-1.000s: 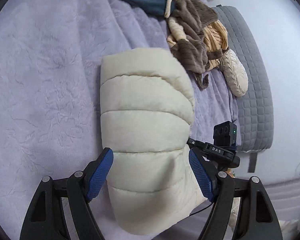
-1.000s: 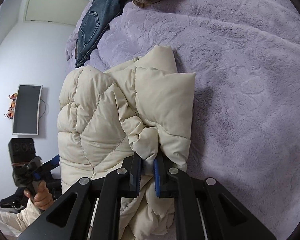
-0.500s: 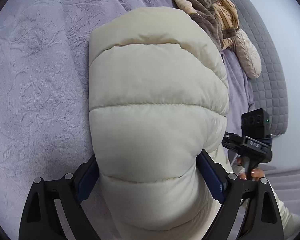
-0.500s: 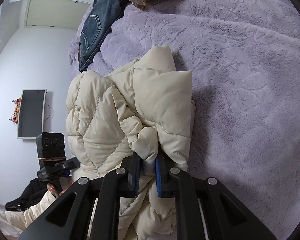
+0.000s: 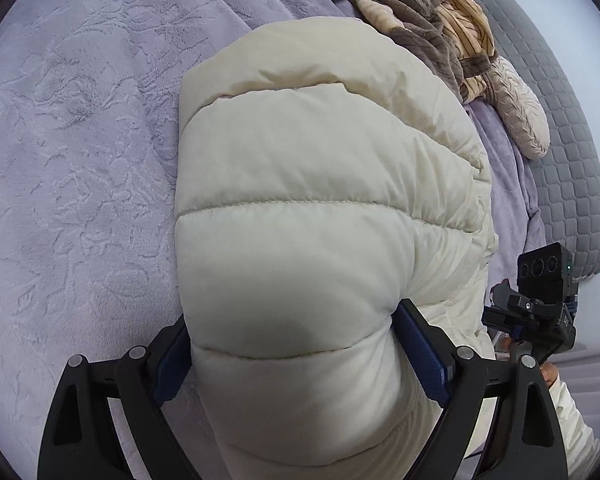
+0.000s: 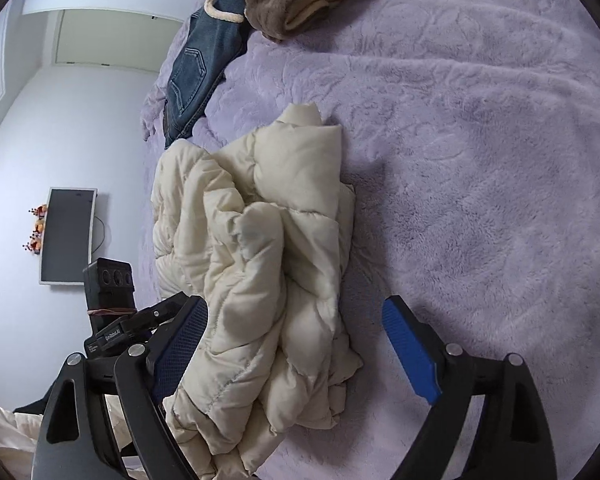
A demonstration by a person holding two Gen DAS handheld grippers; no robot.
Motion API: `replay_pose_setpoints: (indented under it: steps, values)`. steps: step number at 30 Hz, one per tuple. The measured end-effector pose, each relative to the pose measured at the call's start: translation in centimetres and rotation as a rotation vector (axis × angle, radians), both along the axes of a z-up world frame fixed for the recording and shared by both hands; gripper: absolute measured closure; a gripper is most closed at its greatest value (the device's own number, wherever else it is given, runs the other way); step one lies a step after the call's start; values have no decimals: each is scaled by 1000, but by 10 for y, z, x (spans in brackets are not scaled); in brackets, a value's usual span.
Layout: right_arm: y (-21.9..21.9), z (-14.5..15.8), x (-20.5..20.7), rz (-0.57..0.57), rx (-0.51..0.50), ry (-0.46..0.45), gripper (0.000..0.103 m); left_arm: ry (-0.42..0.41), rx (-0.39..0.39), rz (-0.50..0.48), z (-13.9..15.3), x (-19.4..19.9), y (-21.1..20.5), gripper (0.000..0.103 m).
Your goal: Fold large clothes
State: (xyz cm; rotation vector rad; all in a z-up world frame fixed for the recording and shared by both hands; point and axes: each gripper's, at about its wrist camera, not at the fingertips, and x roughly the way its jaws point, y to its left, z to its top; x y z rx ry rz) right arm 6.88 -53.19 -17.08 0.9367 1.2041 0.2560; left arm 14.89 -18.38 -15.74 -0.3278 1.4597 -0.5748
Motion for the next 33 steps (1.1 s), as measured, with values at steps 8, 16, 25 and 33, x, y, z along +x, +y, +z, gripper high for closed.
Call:
replay_pose_setpoints:
  steps: [8, 16, 25, 33]
  values:
    - [27, -35, 28, 67, 141, -1, 1, 3, -4, 1, -3, 2, -1, 9]
    - [55, -46, 50, 91, 116, 49, 4, -35, 61, 9, 3, -2, -11, 9]
    - [65, -34, 35, 15, 158, 63, 46, -93, 93, -23, 24, -10, -13, 19]
    - [98, -2, 33, 41, 139, 43, 46, -142, 98, 11, 56, -11, 16, 19]
